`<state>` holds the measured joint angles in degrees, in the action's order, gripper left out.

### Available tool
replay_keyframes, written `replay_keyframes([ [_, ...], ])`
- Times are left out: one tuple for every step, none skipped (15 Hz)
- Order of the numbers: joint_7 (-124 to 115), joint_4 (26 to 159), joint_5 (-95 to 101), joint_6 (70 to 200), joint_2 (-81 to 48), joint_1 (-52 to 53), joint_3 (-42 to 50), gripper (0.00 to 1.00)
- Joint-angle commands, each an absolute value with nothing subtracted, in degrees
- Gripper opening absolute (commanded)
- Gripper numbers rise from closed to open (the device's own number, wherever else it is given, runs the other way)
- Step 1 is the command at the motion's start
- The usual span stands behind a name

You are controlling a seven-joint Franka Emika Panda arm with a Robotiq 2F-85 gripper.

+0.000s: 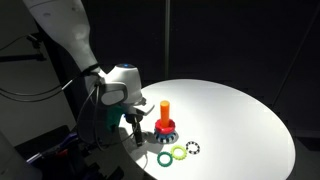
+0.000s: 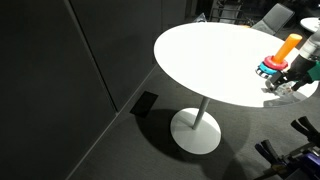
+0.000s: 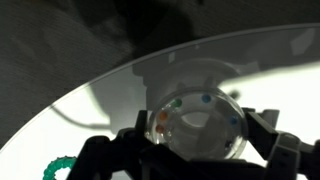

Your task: Put the clear ring on the stack

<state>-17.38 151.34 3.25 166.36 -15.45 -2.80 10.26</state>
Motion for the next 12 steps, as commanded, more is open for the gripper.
replay_keyframes([
  [-16.3,150.4,3.1,161.2,-11.8,-2.0,11.9,0.7],
  [-16.4,150.0,3.3,159.9,-11.2,-2.1,12.1,0.7],
  [-16.2,149.6,3.3,158.4,-10.4,-2.4,11.9,0.7],
  [-16.4,149.2,3.5,156.9,-9.7,-2.6,11.8,0.7],
  [-16.0,148.8,3.4,155.3,-8.7,-2.9,11.5,0.7],
  [-16.1,148.4,3.6,154.1,-8.0,-3.0,11.4,0.7],
  [-16.3,148.0,3.9,152.6,-7.1,-3.1,11.4,0.7],
  [-16.7,147.5,4.5,151.5,-6.3,-3.2,11.4,0.7],
  [-16.8,147.1,4.7,150.3,-5.5,-3.3,11.3,0.7],
  [-16.8,146.7,5.0,149.1,-4.6,-3.5,11.1,0.7],
  [-16.9,146.2,5.2,148.0,-3.9,-3.7,11.0,0.7],
  [-17.0,145.6,5.6,146.4,-3.1,-3.9,10.9,0.7],
])
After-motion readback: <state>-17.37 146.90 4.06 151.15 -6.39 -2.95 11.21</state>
